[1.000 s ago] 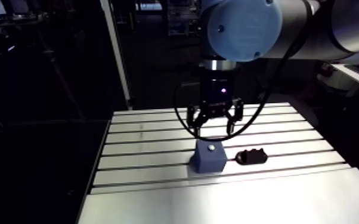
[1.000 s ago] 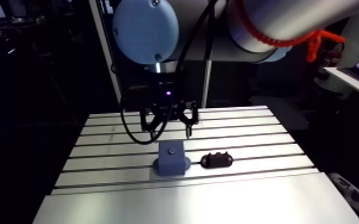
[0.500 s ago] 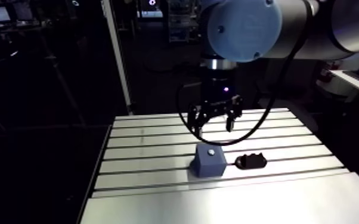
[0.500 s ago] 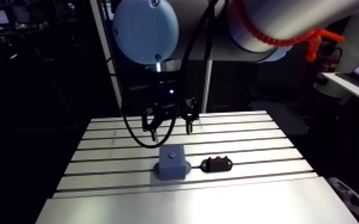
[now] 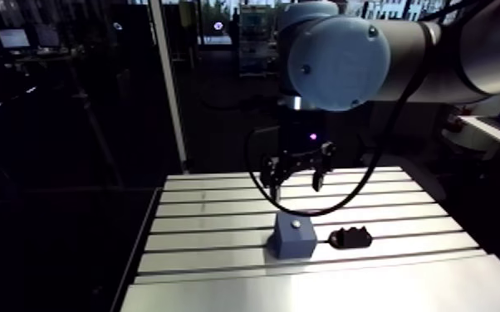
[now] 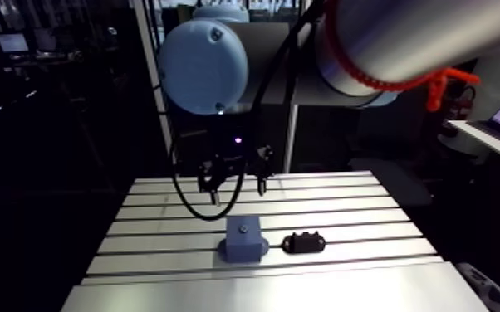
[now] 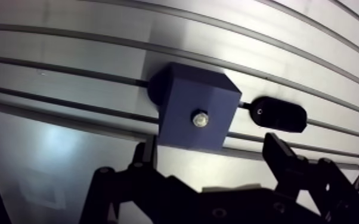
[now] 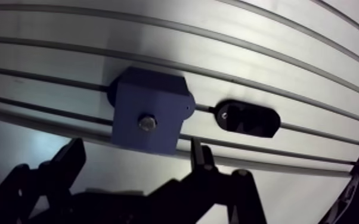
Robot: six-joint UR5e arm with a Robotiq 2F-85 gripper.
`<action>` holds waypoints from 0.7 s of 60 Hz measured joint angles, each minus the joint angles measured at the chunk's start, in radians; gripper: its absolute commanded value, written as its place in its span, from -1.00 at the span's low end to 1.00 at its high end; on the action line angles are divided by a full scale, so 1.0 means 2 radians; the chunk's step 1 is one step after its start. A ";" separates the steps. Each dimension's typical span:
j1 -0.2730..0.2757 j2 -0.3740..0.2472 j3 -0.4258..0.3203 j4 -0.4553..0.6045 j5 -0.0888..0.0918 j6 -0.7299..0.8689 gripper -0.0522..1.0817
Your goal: Pick up the M10 bolt and insert it into the hex recess until seated.
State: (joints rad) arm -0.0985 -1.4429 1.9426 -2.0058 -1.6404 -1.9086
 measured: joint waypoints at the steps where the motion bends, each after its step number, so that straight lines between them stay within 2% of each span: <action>1: 0.000 0.000 0.001 -0.002 0.000 0.000 -0.68; 23: 0.003 0.017 0.007 -0.018 -0.003 -0.001 -0.66; 29: 0.003 0.018 0.006 -0.020 -0.004 -0.002 -0.57; 31: 0.004 0.018 0.006 -0.021 -0.005 -0.002 -0.51; 33: 0.004 0.018 0.007 -0.022 -0.005 -0.003 -0.36; 37: 0.004 0.018 0.009 -0.023 -0.006 -0.004 -0.25; 42: 0.004 0.019 0.013 -0.024 -0.006 -0.005 -0.21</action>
State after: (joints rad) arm -0.0896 -1.4058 1.9692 -2.0546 -1.6518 -1.9180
